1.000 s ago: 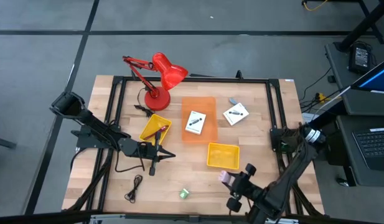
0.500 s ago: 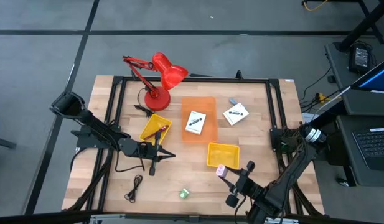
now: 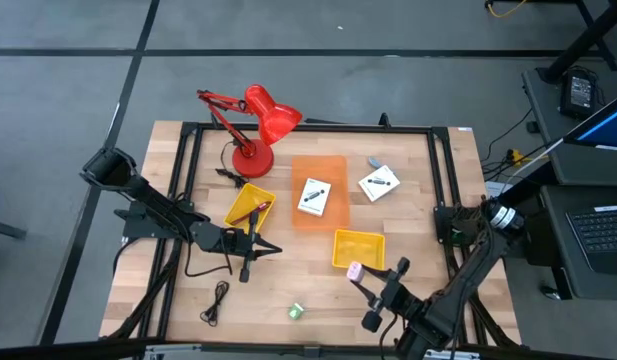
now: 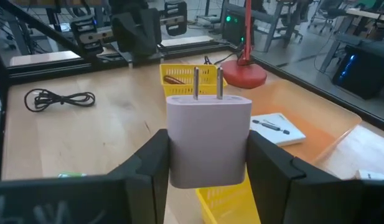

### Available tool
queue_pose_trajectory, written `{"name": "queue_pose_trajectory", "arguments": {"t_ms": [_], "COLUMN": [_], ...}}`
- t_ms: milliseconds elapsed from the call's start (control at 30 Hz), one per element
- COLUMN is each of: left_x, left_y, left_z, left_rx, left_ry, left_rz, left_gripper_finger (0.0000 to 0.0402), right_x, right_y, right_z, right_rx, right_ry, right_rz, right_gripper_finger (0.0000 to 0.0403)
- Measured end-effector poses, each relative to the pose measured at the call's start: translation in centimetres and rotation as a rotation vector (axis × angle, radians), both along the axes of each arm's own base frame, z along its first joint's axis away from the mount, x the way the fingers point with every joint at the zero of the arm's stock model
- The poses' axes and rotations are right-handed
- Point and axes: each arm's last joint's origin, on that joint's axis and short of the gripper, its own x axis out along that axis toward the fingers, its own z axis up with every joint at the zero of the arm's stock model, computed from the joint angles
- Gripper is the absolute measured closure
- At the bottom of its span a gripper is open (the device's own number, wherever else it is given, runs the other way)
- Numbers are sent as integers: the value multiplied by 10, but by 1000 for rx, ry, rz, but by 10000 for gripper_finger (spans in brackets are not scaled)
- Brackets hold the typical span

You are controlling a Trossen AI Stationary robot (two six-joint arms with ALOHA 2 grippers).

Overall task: Pick and place items into bin
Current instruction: Put the pink charger adapter into the right yellow bin

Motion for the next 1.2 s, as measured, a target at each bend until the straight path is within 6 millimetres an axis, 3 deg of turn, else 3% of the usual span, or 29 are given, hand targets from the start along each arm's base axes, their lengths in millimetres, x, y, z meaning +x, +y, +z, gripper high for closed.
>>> {"name": "queue_pose_trajectory", "arguments": {"t_ms": [367,633,833,1067,1200], "left_x": [0,0,0,0,0], "left_y": [0,0,0,0,0], "left_z": [0,0,0,0,0], "left_rx": [-1,0,1,0,1], "left_ry": [0,0,1,1,1], "left_rz": [0,0,0,0,0], "left_gripper_finger": [398,398,398,398,398], "right_x": [14,9,2,4,9], "right_y": [-16,-35,-38,-44,-49], "right_z": [-2,2,7,6,3], "right_rx": [83,199,263,295,332], "right_ry": [41,219,352,441,577], "right_rz": [-81,-234,-319,-363,-368], "right_gripper_finger": [254,254,254,254,254]}}
